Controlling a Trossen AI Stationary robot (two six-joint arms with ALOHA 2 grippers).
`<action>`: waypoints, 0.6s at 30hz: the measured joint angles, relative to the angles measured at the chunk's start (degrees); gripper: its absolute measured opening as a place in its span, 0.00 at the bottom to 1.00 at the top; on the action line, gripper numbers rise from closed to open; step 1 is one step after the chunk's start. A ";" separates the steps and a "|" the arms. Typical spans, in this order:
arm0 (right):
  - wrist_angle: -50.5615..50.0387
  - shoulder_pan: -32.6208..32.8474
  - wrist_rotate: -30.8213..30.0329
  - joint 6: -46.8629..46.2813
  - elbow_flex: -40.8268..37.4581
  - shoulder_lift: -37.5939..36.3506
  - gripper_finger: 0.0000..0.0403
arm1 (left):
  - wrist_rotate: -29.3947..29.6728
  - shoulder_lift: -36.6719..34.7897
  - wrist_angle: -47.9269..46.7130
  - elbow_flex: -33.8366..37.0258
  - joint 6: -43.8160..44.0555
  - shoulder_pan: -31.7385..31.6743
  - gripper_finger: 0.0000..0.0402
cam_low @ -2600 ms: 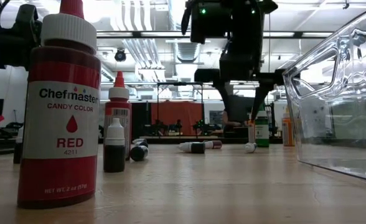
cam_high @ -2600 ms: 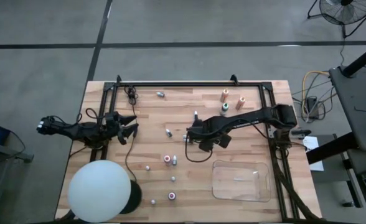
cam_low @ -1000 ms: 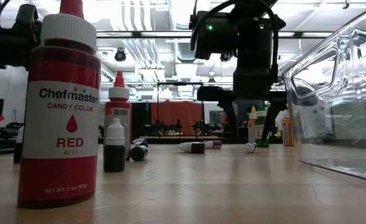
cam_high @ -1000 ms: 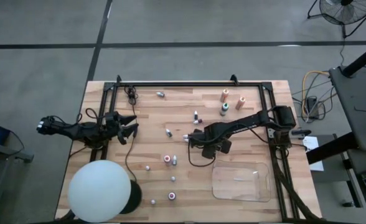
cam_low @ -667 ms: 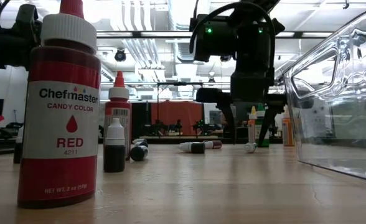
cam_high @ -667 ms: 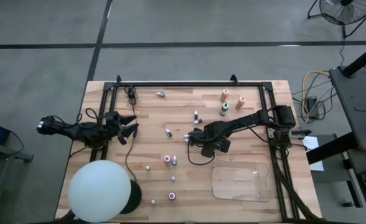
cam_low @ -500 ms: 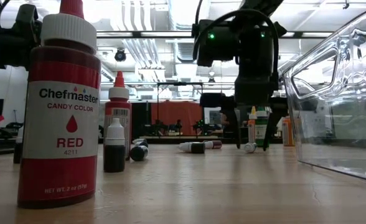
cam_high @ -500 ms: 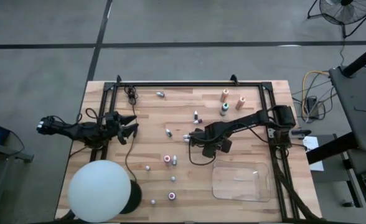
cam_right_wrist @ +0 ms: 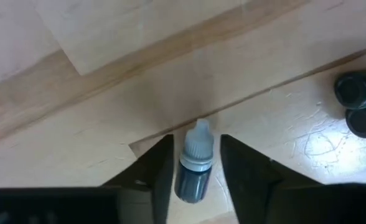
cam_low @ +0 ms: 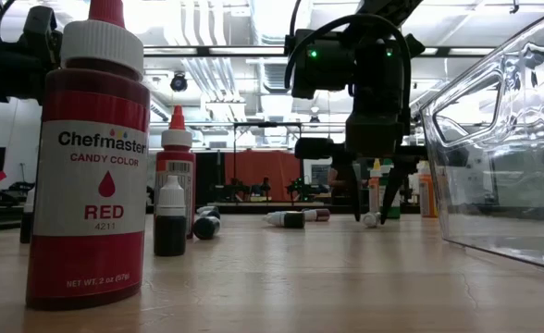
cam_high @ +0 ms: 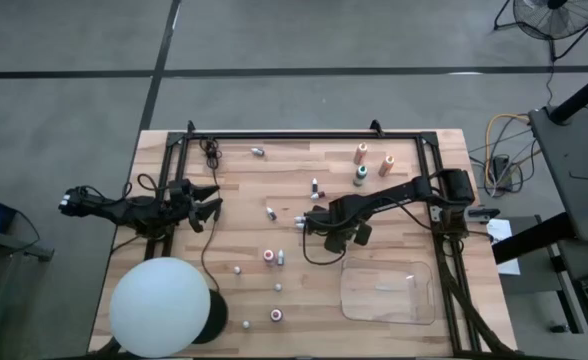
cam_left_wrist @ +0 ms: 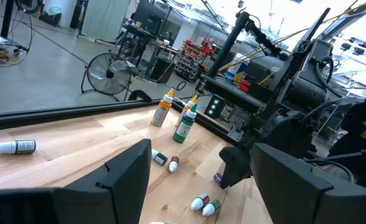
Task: Pick & Place food coloring
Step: Put the violet food color into the transparent bin
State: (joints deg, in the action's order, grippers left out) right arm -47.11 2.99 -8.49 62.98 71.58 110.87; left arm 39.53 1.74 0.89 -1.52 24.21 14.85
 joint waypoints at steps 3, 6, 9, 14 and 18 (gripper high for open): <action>0.02 -0.18 -0.02 -0.68 -0.01 0.00 0.19 | 0.00 0.00 0.02 0.00 0.00 0.01 0.61; 0.02 -0.36 -0.06 -1.99 -0.01 0.00 0.12 | 0.00 0.00 0.02 0.00 0.02 0.02 0.61; 0.14 -0.59 -0.26 -4.17 0.08 -0.29 0.08 | 0.00 0.00 0.00 0.00 0.02 0.00 0.61; 0.04 -0.65 -0.43 -10.21 0.80 -0.31 0.07 | 0.01 0.00 0.00 0.00 0.01 0.02 0.61; 0.52 -0.98 0.14 -13.75 1.72 -1.42 0.07 | 0.00 0.00 0.03 0.00 0.02 0.02 0.61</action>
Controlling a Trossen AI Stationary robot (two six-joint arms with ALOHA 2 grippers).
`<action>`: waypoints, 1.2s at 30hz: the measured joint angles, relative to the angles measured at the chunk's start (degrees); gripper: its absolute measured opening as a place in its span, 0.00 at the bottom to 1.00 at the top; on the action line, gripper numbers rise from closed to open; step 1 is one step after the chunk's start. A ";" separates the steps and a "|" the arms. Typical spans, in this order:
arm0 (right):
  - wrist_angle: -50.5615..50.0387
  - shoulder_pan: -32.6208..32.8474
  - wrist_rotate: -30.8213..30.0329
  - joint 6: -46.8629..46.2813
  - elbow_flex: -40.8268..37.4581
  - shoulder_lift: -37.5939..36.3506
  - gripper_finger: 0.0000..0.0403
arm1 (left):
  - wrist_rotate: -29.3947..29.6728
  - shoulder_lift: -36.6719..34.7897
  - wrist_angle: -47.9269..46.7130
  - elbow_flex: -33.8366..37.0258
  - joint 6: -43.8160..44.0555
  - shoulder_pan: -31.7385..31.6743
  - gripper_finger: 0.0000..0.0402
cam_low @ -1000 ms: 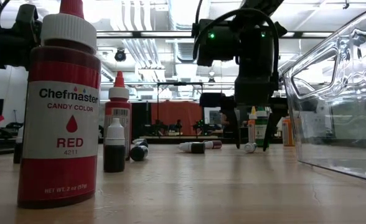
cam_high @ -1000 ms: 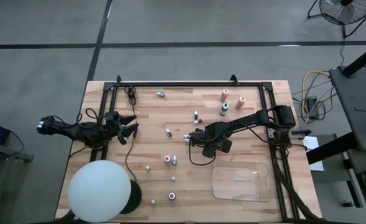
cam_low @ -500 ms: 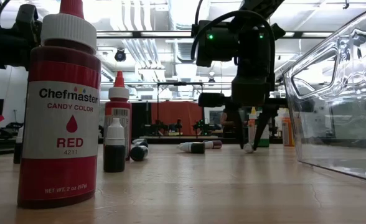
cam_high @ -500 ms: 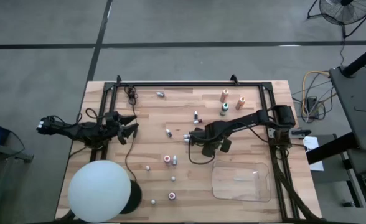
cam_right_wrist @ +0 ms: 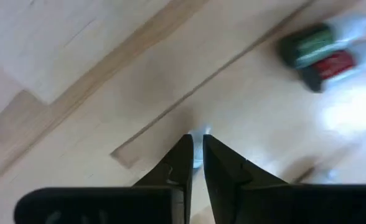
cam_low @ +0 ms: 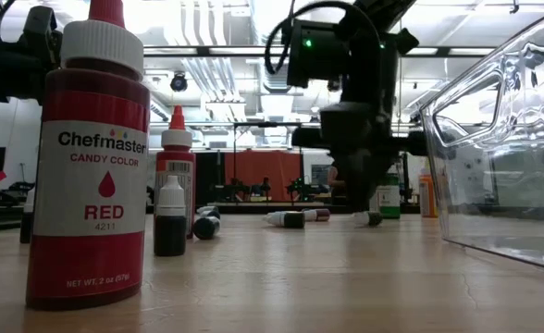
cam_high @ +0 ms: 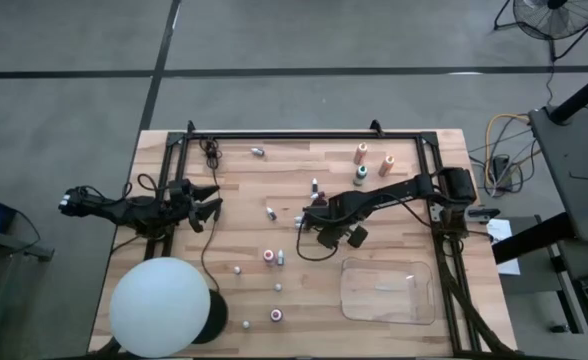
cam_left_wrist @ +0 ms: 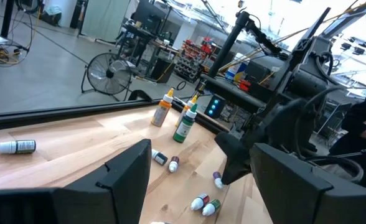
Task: Pick & Place food coloring
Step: Put the violet food color into the transparent bin
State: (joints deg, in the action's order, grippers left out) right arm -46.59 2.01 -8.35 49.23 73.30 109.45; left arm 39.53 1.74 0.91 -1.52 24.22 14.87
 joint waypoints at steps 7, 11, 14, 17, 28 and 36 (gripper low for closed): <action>-0.63 -0.36 1.02 0.35 0.00 -1.18 0.07 | 0.00 0.09 0.28 0.00 -0.02 0.00 0.61; -0.59 -0.52 1.38 0.44 0.00 -1.40 0.07 | 0.00 0.09 0.43 0.00 0.00 0.00 0.61; -0.59 -0.83 1.40 0.62 -0.04 -1.38 0.07 | 0.00 0.09 0.45 0.00 0.01 -0.02 0.61; -0.85 -1.54 0.27 -3.60 0.27 -1.38 0.07 | 0.00 0.09 0.47 0.02 -0.01 -0.02 0.61; -2.69 -6.32 -13.97 -37.09 5.90 -1.84 0.07 | 0.00 0.09 0.52 0.02 -0.01 0.00 0.61; -16.04 -10.21 -15.27 -66.53 14.19 -1.40 0.07 | 0.00 0.09 0.54 0.02 0.00 0.00 0.61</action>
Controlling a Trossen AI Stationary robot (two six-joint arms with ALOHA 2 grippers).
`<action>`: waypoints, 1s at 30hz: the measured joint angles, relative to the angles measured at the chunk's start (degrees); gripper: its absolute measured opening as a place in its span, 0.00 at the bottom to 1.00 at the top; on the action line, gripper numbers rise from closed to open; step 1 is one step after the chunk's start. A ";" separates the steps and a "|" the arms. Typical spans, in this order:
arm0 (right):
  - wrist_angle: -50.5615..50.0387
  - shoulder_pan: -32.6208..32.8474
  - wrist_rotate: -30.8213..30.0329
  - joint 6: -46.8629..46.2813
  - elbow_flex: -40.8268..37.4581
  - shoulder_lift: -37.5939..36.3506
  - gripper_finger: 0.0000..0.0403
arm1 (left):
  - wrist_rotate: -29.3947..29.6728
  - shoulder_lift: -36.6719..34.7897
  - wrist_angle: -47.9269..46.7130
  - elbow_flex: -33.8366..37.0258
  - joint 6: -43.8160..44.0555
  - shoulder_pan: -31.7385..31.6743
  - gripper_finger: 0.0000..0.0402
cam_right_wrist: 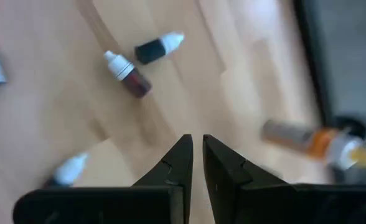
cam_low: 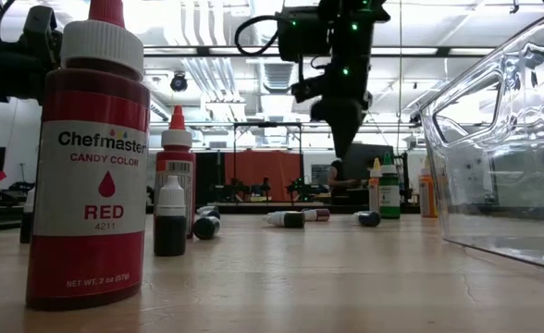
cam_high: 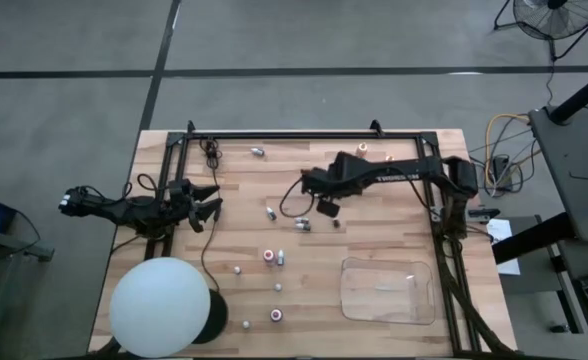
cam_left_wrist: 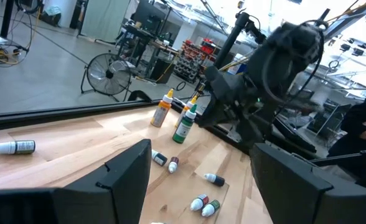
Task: Pick & Place food coloring
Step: Put the violet food color into the transparent bin
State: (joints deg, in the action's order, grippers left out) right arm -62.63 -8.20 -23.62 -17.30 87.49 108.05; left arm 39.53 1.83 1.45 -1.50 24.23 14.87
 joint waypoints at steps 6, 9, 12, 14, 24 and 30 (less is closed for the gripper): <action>-2.41 -2.95 11.41 -13.72 4.67 1.79 0.07 | 0.00 0.00 0.01 0.00 -0.01 -0.02 0.61; -3.01 -3.98 17.24 -19.38 7.47 4.43 0.08 | 0.00 0.00 0.02 0.00 -0.02 -0.01 0.61; -4.60 -4.48 19.06 -23.15 10.92 8.09 0.12 | 0.00 0.00 0.02 0.00 -0.02 -0.01 0.61; -7.26 -4.55 19.93 -24.84 13.35 10.33 0.16 | 0.00 0.00 0.02 0.00 -0.02 0.00 0.61; -13.98 -4.62 25.60 -32.92 16.39 15.28 0.44 | 0.00 0.00 0.02 0.00 -0.02 0.00 0.61; -13.92 -4.67 29.83 -33.13 14.44 16.48 0.51 | 0.00 0.00 0.04 0.00 -0.01 0.00 0.61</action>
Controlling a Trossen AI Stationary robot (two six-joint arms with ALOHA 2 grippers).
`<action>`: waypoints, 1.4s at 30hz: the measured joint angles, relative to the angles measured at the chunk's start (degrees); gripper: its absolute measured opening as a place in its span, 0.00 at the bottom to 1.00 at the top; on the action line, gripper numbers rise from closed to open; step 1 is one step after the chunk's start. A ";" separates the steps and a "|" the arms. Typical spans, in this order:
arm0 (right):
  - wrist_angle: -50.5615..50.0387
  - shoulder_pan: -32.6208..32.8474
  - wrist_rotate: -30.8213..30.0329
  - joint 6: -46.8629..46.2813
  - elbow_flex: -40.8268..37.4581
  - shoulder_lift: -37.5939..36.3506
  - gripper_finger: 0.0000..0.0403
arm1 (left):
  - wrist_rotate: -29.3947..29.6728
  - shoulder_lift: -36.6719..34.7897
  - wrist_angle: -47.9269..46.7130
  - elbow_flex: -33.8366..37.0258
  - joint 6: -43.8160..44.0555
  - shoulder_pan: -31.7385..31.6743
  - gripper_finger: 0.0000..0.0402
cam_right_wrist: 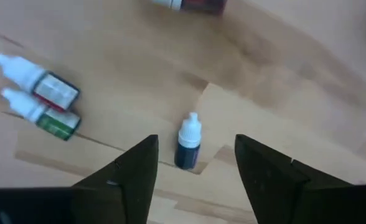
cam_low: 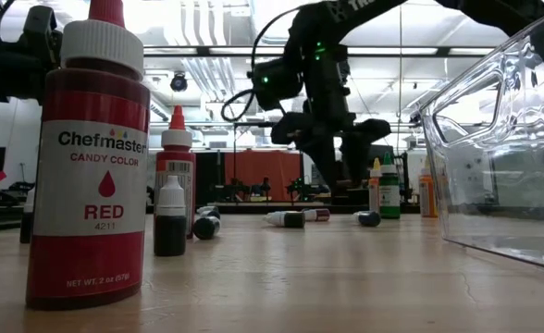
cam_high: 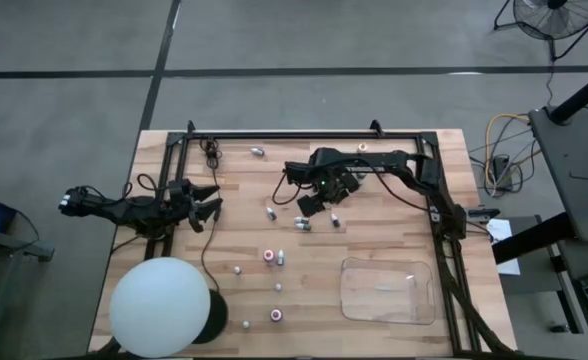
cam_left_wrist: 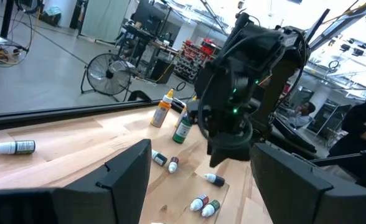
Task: Pick & Place food coloring
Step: Put the violet food color into the transparent bin
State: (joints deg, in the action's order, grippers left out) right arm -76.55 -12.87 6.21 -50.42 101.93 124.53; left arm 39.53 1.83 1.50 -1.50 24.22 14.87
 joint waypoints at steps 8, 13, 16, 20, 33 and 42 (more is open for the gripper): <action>-0.12 -0.67 5.89 3.14 -0.75 3.14 0.49 | 0.02 0.07 0.00 0.00 -0.01 0.00 0.61; -0.37 -1.50 5.93 3.94 -0.83 4.75 0.47 | 0.00 0.09 0.00 0.00 -0.01 -0.02 0.61; -1.20 -1.87 6.33 4.12 -1.32 4.97 0.46 | 0.01 0.09 0.00 -0.01 0.01 0.00 0.61; -1.06 -2.13 6.46 4.33 -1.92 4.99 0.45 | 0.00 0.09 0.00 -0.02 0.00 -0.01 0.61; 3.10 -2.48 7.84 4.40 -3.81 4.99 0.45 | 0.01 0.09 0.00 -0.02 -0.01 0.00 0.61; 3.39 -2.55 8.87 -3.64 -4.64 4.99 0.45 | 0.00 0.11 0.00 -0.02 -0.01 0.00 0.61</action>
State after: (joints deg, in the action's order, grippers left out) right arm -73.17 -15.42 15.08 -54.06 97.29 129.51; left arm 39.53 1.93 1.50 -1.52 24.21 14.87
